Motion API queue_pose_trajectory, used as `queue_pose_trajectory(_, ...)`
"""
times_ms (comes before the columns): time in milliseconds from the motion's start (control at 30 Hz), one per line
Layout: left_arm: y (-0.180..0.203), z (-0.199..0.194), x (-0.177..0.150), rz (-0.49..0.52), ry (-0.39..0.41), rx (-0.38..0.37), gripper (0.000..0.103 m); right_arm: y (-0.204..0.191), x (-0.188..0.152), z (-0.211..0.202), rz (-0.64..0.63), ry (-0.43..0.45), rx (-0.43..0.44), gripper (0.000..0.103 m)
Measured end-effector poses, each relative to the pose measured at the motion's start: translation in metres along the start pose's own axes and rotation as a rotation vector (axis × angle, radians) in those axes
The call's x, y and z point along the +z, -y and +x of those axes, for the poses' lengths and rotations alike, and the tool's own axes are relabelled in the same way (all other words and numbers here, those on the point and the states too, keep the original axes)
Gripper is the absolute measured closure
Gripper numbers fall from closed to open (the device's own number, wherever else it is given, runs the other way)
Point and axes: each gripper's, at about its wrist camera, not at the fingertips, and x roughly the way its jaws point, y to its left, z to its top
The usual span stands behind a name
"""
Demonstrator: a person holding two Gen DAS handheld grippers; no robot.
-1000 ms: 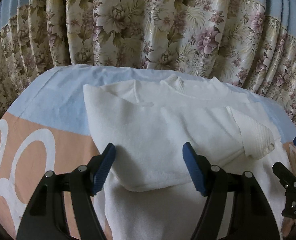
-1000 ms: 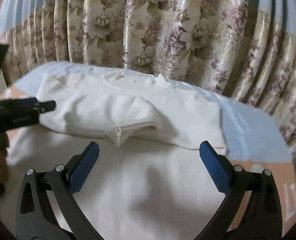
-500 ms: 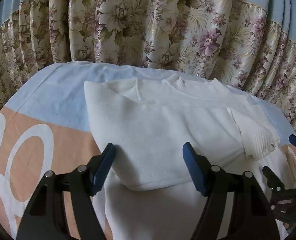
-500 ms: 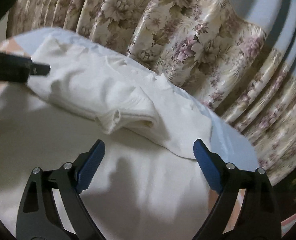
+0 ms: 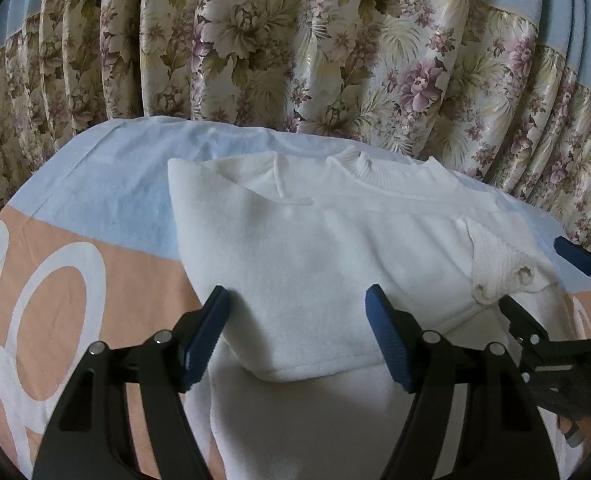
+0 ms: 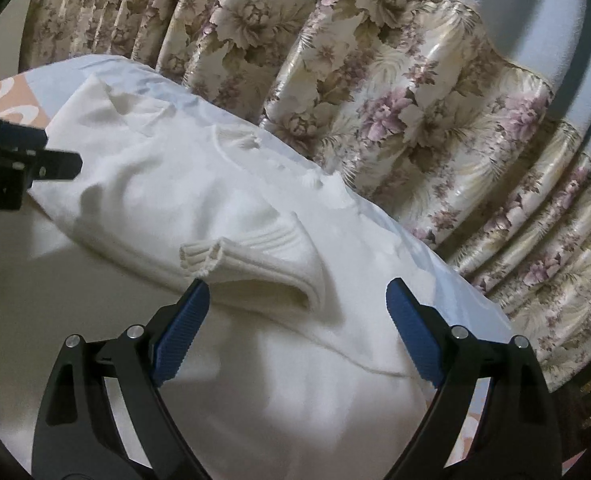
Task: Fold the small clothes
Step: 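Reach the right gripper to the folded sleeve's cuff and grasp it, then lift and reposition the held cuff with the right gripper, then release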
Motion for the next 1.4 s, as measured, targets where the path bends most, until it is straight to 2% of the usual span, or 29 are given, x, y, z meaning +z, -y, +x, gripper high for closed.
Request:
queue_pose_trajectory(67,-0.004,-0.001,-0.001,-0.016,-0.001,0.001,0.032,-0.004,0.005,0.001,-0.039,0.011,-0.014,0.012)
queue_pose_trajectory(200,-0.013,-0.001,-0.001,-0.056,-0.005,0.000,0.032,-0.020,0.011,0.000,-0.204,0.049,-0.070,0.012)
queue_pose_trajectory(267,-0.018,0.000,-0.002,-0.076,-0.010,-0.002,0.031,-0.024,0.013,0.001,-0.244,0.054,-0.064,0.013)
queue_pose_trajectory(333,-0.022,0.002,-0.003,-0.095,-0.018,-0.008,0.031,-0.025,0.015,0.004,-0.255,0.048,-0.047,0.018)
queue_pose_trajectory(367,-0.023,0.003,-0.003,-0.103,-0.023,-0.011,0.031,-0.024,0.017,0.007,-0.248,0.030,-0.025,0.031)
queue_pose_trajectory(400,-0.024,0.003,-0.003,-0.107,-0.025,-0.013,0.031,-0.023,0.017,0.009,-0.241,0.017,-0.015,0.052)
queue_pose_trajectory(433,-0.025,0.003,-0.003,-0.110,-0.027,-0.015,0.031,-0.023,0.018,0.012,-0.232,0.000,-0.002,0.066)
queue_pose_trajectory(467,-0.025,0.003,-0.003,-0.112,-0.029,-0.016,0.031,-0.021,0.018,0.016,-0.215,-0.022,0.018,0.091)
queue_pose_trajectory(500,-0.025,0.003,-0.003,-0.113,-0.030,-0.017,0.031,-0.019,0.018,0.017,-0.198,-0.028,0.031,0.094)
queue_pose_trajectory(667,-0.026,0.003,-0.003,-0.114,-0.032,-0.016,0.031,-0.005,0.021,0.015,-0.086,-0.031,0.058,0.094)
queue_pose_trajectory(867,-0.025,0.002,-0.002,-0.108,-0.036,-0.012,0.031,0.027,0.024,0.015,0.043,-0.036,0.003,0.094)
queue_pose_trajectory(1000,-0.024,0.002,0.002,-0.098,-0.035,-0.007,0.031,0.060,0.018,0.022,0.142,-0.050,-0.075,0.094)
queue_pose_trajectory(1200,-0.019,0.003,0.019,-0.062,-0.015,0.052,0.031,0.120,-0.003,0.033,0.344,-0.089,-0.133,0.094)
queue_pose_trajectory(1400,-0.008,0.030,0.035,-0.022,-0.062,0.082,0.028,0.163,-0.036,0.051,0.567,-0.177,-0.069,0.094)
